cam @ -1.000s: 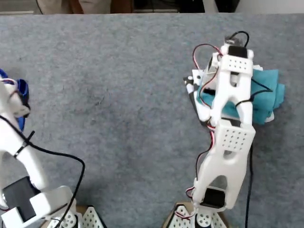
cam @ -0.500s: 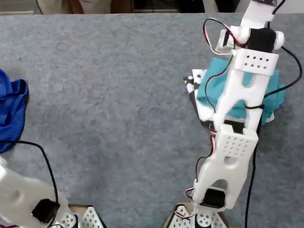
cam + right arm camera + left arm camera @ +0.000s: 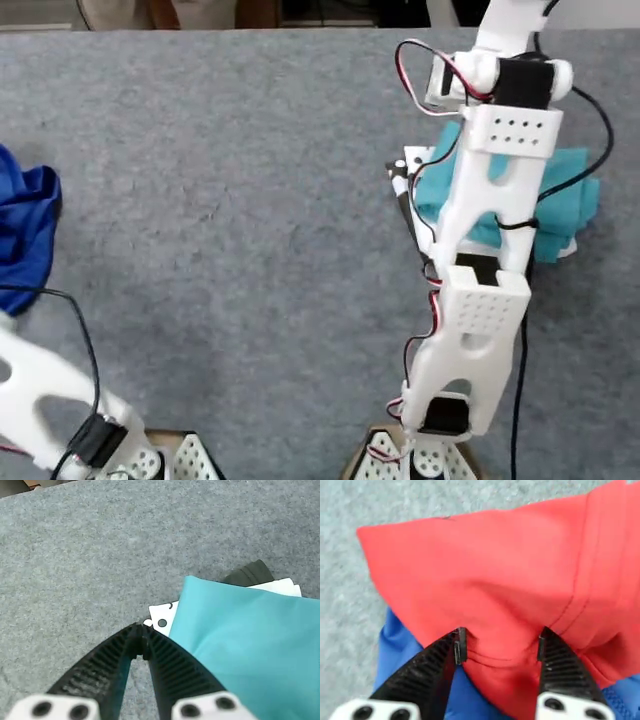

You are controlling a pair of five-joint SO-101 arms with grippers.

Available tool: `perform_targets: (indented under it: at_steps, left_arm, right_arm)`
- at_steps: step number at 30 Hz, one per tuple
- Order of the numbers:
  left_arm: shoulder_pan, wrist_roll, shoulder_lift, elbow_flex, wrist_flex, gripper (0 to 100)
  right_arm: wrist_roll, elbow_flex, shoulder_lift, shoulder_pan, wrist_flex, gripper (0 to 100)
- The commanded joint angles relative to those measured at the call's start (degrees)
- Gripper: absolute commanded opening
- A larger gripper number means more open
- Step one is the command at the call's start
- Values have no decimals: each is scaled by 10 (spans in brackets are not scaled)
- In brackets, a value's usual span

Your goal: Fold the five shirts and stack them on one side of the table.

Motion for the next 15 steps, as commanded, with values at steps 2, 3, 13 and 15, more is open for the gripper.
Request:
perform_targets:
  at_steps: [2, 3, 13, 15]
  left_arm:
    - [12, 4, 37, -108, -6, 153]
    - [11, 4, 38, -113, 1, 127]
    - [62, 4, -125, -113, 128, 18]
    - [85, 5, -160, -113, 164, 18]
  right_arm:
    - [-7, -24, -36, -5, 13, 3]
    - [-7, -25, -36, -6, 13, 3]
    - [-5, -23, -76, -7, 13, 3]
    - [-4, -23, -96, -7, 13, 3]
